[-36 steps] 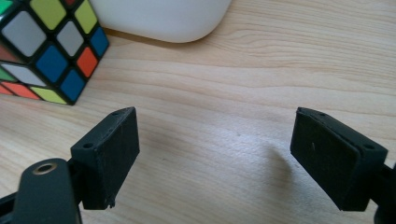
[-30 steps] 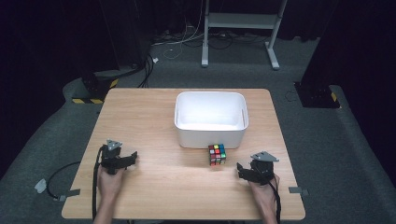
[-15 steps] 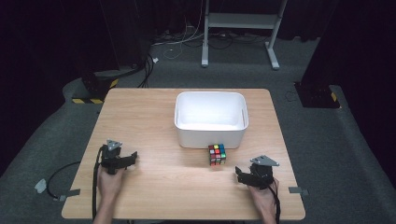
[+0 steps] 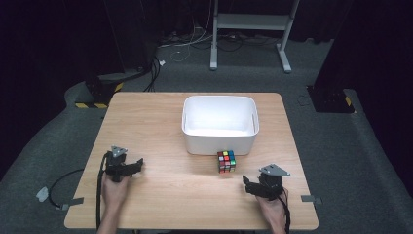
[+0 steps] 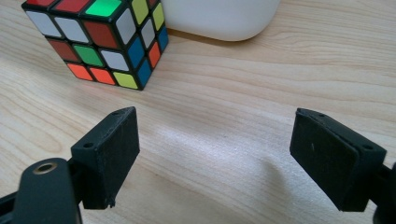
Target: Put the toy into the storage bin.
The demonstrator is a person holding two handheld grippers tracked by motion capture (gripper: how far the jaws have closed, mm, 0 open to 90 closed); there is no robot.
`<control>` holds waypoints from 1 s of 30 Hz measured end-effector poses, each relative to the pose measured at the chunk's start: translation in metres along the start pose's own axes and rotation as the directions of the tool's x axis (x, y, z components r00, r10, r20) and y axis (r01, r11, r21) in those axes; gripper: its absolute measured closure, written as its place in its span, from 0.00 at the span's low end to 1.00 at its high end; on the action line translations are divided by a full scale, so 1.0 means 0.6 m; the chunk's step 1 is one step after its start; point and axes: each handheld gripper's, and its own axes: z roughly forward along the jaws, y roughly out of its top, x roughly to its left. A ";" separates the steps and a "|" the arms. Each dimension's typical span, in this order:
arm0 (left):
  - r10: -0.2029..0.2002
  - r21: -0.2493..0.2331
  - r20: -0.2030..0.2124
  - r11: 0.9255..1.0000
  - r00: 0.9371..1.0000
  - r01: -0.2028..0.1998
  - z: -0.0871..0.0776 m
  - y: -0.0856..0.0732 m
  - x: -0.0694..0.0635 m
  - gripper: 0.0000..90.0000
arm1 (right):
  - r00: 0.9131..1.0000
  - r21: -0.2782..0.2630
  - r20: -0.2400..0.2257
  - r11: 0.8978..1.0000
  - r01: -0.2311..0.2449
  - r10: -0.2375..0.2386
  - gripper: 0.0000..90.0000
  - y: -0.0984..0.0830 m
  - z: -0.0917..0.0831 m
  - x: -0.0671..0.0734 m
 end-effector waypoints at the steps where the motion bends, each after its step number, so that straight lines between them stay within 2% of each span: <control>1: -0.001 0.000 0.000 1.000 1.000 0.001 0.000 0.000 0.000 0.20 | 1.000 0.000 -0.002 1.000 0.002 -0.002 0.18 0.000 0.000 0.001; 14: -0.002 -0.001 0.000 1.000 1.000 0.002 0.000 0.000 0.000 0.20 | 0.999 0.007 -0.030 1.000 0.015 -0.014 0.20 -0.002 -0.008 0.016; 30: -0.002 -0.002 0.000 1.000 1.000 0.002 0.000 0.000 0.000 0.20 | 0.995 -0.012 -0.072 0.997 0.072 -0.073 0.18 0.010 -0.005 0.051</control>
